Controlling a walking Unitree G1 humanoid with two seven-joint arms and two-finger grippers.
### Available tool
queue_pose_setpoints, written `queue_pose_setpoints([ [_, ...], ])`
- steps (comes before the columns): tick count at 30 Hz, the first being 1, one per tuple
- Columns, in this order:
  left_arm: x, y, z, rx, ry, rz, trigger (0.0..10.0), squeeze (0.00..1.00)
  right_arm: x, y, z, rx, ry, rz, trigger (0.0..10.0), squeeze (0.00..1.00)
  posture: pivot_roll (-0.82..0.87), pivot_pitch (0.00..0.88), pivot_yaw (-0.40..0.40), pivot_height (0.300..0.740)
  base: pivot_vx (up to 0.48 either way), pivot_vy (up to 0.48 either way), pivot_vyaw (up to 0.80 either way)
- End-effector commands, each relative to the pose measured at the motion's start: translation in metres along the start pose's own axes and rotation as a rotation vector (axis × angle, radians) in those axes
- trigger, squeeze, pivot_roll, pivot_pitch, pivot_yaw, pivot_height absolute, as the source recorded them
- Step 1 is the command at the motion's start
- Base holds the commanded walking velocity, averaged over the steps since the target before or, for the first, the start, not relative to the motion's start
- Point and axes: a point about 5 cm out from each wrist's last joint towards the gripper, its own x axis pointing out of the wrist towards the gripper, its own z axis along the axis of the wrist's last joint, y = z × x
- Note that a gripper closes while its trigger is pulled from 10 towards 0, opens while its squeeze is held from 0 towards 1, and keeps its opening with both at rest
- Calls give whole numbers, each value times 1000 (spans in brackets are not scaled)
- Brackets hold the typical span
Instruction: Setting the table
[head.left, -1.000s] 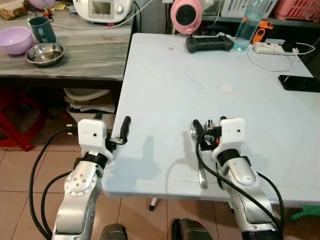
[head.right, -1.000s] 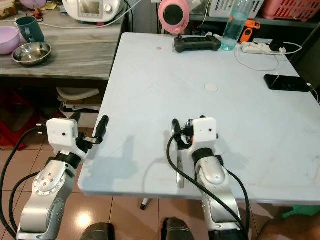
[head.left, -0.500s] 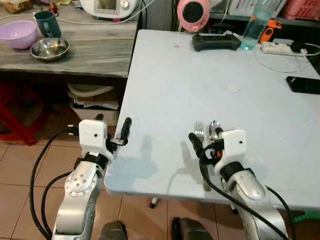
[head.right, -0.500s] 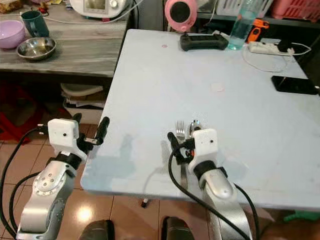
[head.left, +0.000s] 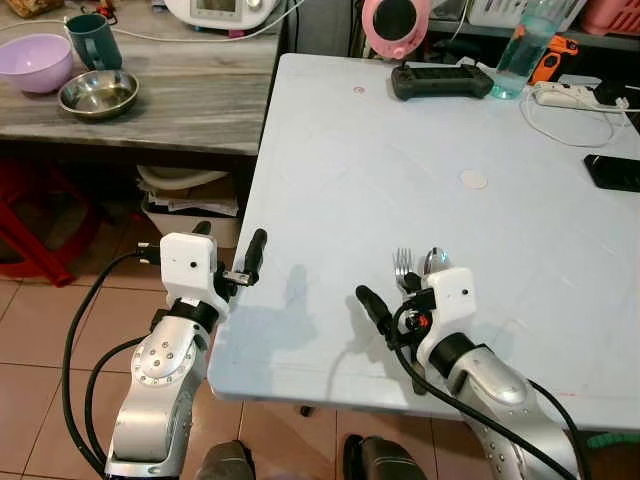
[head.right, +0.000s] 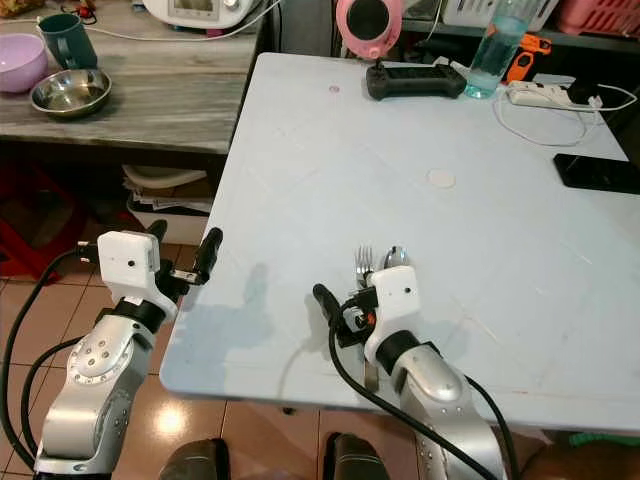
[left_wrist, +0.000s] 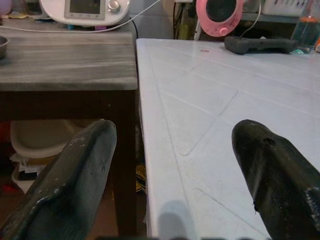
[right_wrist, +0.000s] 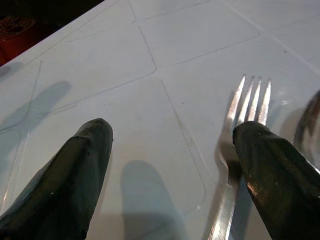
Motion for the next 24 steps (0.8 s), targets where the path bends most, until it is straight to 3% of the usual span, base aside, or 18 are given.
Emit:
queue_pose_setpoints([
  [1, 0, -1, -1, -1, 9, -15, 10000, 0, -5, -2, 1, 7, 6, -3, 10000, 0, -4, 130, -11, 740, 0, 0, 0],
  [11, 3, -4, -2, -8, 10, -46, 10000, 0, -20, -11, -2, 15, 61, -59, 10000, 0, -27, 124, 0, 740, 0, 0, 0],
  [13, 3, -4, -2, -8, 10, -53, 10000, 0, -18, -12, -4, 29, 75, -63, 9608, 0, -26, 122, 2, 740, 0, 0, 0],
  [14, 4, -5, -2, -8, 10, -58, 10000, 0, -16, -12, -7, 33, 95, -65, 8000, 0, -25, 121, 2, 740, 0, 0, 0],
  [15, 4, -5, -2, -7, 10, -60, 10000, 0, -14, -12, -9, 47, 110, -69, 0, 0, -25, 121, 2, 740, 0, 0, 0],
  [22, 3, -5, -3, -7, 13, -58, 10000, 0, -6, -13, -12, 71, 149, -69, 0, 0, -16, 120, -8, 740, 0, 0, 0],
  [24, 1, -6, -4, -11, 15, -57, 10000, 0, -4, -15, -19, 94, 217, -82, 0, 0, -12, 123, -13, 740, 0, 0, 0],
])
